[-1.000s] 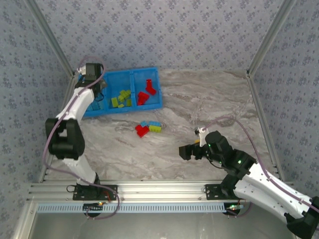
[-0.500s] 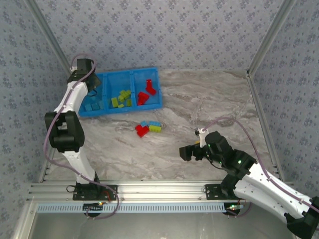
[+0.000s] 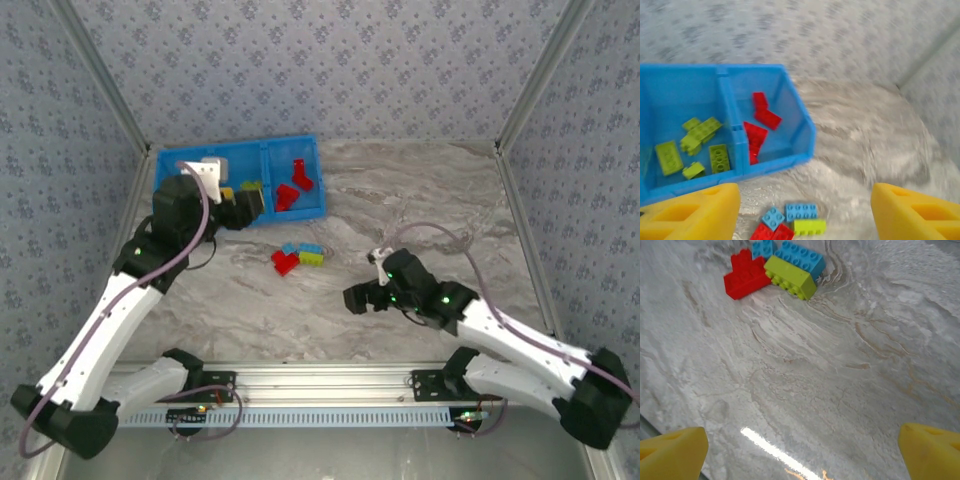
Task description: Sort the legos into containers by color
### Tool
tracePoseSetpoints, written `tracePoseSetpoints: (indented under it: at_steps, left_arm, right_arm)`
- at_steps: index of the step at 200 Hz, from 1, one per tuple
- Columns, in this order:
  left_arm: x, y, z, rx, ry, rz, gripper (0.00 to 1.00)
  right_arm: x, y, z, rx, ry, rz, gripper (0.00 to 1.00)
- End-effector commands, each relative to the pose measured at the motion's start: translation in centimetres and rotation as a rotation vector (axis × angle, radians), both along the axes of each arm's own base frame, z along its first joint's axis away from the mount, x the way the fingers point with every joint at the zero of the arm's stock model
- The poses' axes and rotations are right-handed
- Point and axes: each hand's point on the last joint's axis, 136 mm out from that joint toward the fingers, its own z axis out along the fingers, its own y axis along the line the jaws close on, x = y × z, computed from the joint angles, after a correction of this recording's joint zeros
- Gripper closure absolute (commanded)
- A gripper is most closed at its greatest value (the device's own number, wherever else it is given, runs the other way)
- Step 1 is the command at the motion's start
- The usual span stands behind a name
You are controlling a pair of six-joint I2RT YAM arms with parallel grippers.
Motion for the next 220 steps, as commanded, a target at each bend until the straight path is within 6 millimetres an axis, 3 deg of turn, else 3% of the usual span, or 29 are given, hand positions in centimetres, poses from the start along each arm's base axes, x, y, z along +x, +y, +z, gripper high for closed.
tracePoseSetpoints:
  at_steps: [1,14,44,59,84,100,114,146,220]
  left_arm:
    - [-3.8,-3.0,-2.8,0.241,-0.085,-0.361,0.25]
    - [-5.9,-4.1,-5.0,0.334,-0.121,-0.544,0.2]
    - [-8.8,-5.9,-9.9,0.468,-0.167,-0.792,0.1]
    - [-9.9,-5.8,-12.0,0.543,-0.137,-0.872,0.03]
    - [-10.4,-4.7,-14.7,0.637,-0.107,-0.898,0.01]
    - [-10.6,-4.3,-15.2,0.672,-0.136,-0.906,0.01]
    - [-10.4,-3.9,-15.5,0.704,-0.154,-0.894,0.01]
    - [-9.9,-3.5,-16.2,0.737,-0.14,-0.875,0.01]
    - [-9.2,-3.4,-16.6,0.755,-0.126,-0.846,0.01]
  right_arm:
    - [2.4,3.0,1.5,-0.013,-0.092,0.082,0.0]
    - [3.8,4.3,1.0,-0.038,-0.104,0.101,0.0]
    - [7.1,7.2,-1.5,-0.109,-0.086,0.142,0.0]
    - [8.6,8.3,-3.0,-0.155,-0.081,0.171,0.02]
    - [10.9,9.9,-5.3,-0.253,-0.058,0.217,0.1]
    - [11.8,10.4,-7.4,-0.312,-0.03,0.236,0.16]
    - [13.1,11.4,-7.6,-0.336,-0.045,0.241,0.23]
    - [13.2,12.4,-8.9,-0.381,-0.023,0.261,0.47]
    - [10.4,11.0,-11.1,-0.515,-0.033,0.274,0.6]
